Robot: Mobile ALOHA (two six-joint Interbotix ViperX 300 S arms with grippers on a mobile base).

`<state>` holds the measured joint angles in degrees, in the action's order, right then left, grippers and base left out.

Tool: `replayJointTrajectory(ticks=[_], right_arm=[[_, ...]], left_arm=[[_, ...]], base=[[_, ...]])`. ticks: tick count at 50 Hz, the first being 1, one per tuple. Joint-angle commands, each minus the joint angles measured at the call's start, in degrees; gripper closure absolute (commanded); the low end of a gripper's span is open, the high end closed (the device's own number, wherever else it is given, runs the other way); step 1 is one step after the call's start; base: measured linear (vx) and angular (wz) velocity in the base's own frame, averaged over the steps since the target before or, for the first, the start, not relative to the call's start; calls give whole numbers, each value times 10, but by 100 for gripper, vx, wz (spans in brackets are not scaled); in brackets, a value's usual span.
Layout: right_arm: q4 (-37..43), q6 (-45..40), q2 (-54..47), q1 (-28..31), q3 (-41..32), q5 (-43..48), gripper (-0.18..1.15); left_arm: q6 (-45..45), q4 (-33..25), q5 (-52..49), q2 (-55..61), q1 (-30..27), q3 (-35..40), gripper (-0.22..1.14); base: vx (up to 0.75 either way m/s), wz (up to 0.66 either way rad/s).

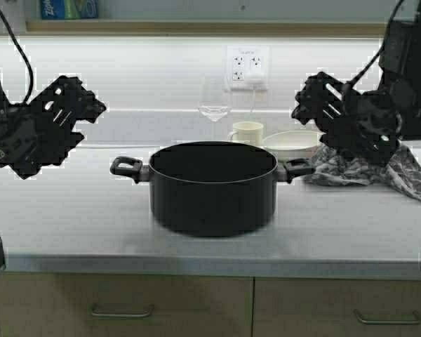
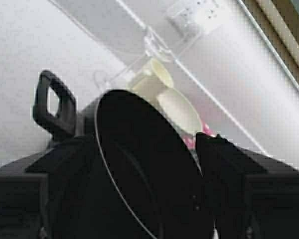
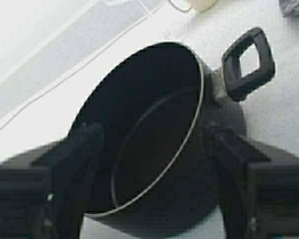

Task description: Open the cabinet, put the pot inside, then close it

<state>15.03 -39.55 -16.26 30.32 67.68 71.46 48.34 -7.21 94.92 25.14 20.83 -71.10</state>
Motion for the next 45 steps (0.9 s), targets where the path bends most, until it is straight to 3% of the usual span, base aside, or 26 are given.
replayJointTrajectory(ticks=[1, 19, 27, 45], right_arm=[[2, -2, -10, -1, 6, 18, 4], [-1, -130, -150, 7, 19, 108, 4], [-1, -156, -234, 8, -16, 206, 4], [20, -200, -317, 6, -112, 237, 4]], left_arm=[[1, 11, 4, -12, 3, -1, -1], [19, 23, 1, 76, 3, 10, -1], [42, 33, 6, 128, 3, 50, -1], [99, 40, 56, 245, 3, 162, -1]], base=[[17, 2], [12, -1], [2, -1], [0, 0]])
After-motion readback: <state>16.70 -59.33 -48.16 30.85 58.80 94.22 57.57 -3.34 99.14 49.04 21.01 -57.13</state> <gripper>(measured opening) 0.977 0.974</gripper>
